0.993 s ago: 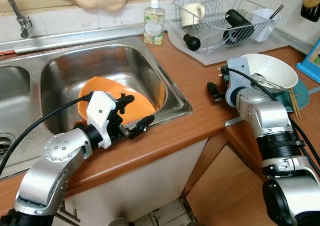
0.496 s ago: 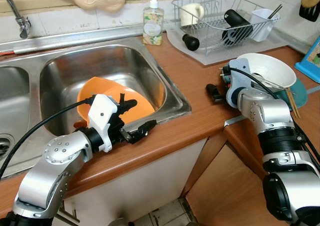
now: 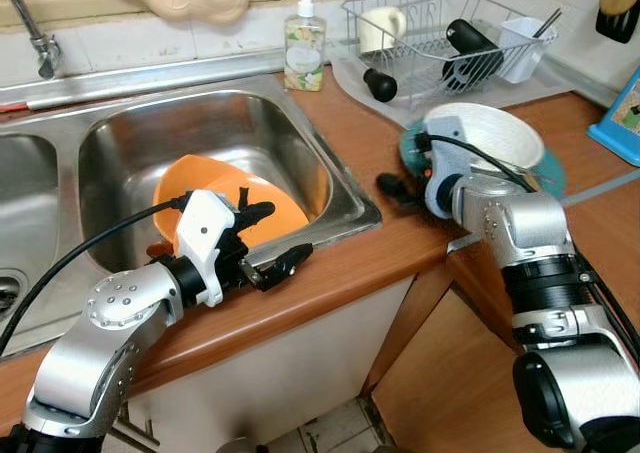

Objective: Kitchen organization

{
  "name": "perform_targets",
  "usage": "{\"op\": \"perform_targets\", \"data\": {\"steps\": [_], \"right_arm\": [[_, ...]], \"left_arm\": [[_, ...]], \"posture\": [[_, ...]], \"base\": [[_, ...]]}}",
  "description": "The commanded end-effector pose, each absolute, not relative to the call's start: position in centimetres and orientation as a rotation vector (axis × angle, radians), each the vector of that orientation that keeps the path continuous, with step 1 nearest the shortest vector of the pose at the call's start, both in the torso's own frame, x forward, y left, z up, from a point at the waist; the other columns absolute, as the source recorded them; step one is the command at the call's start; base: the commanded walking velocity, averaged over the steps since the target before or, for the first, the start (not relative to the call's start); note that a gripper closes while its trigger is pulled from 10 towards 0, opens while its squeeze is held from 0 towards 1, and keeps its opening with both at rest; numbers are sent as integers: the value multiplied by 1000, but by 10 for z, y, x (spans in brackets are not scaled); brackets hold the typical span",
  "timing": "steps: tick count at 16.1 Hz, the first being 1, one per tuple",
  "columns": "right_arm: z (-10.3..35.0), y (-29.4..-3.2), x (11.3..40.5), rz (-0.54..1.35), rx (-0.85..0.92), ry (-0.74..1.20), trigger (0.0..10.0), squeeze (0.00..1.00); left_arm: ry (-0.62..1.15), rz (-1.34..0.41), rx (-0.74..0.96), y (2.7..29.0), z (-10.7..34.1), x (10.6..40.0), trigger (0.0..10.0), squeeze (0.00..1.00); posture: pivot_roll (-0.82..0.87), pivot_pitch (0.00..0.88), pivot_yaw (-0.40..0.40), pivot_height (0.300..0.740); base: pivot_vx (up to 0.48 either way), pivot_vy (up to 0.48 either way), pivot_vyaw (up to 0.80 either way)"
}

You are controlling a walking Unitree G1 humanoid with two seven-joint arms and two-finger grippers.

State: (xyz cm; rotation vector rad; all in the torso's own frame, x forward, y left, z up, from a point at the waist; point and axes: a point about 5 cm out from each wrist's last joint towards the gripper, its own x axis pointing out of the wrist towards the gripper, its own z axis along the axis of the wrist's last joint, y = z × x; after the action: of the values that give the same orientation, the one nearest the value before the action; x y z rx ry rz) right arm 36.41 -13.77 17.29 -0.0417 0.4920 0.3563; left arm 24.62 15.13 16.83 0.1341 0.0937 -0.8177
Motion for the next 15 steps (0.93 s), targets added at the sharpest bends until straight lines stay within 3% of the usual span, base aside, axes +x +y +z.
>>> {"op": "perform_targets", "data": {"steps": [1,7,15], "right_arm": [[173,-131,360,403,-33,500,10000,0],[177,-93,343,596,-47,517,10000,0],[191,-73,326,760,-31,465,10000,0]], "left_arm": [[83,-828,151,151,173,246,10000,0],[81,-827,161,153,175,246,10000,0],[75,-827,172,154,177,247,10000,0]], "posture": [[-102,0,1,740],[-102,0,1,740],[-98,0,5,740]], "base": [[0,0,0],[0,0,0],[0,0,0]]}}
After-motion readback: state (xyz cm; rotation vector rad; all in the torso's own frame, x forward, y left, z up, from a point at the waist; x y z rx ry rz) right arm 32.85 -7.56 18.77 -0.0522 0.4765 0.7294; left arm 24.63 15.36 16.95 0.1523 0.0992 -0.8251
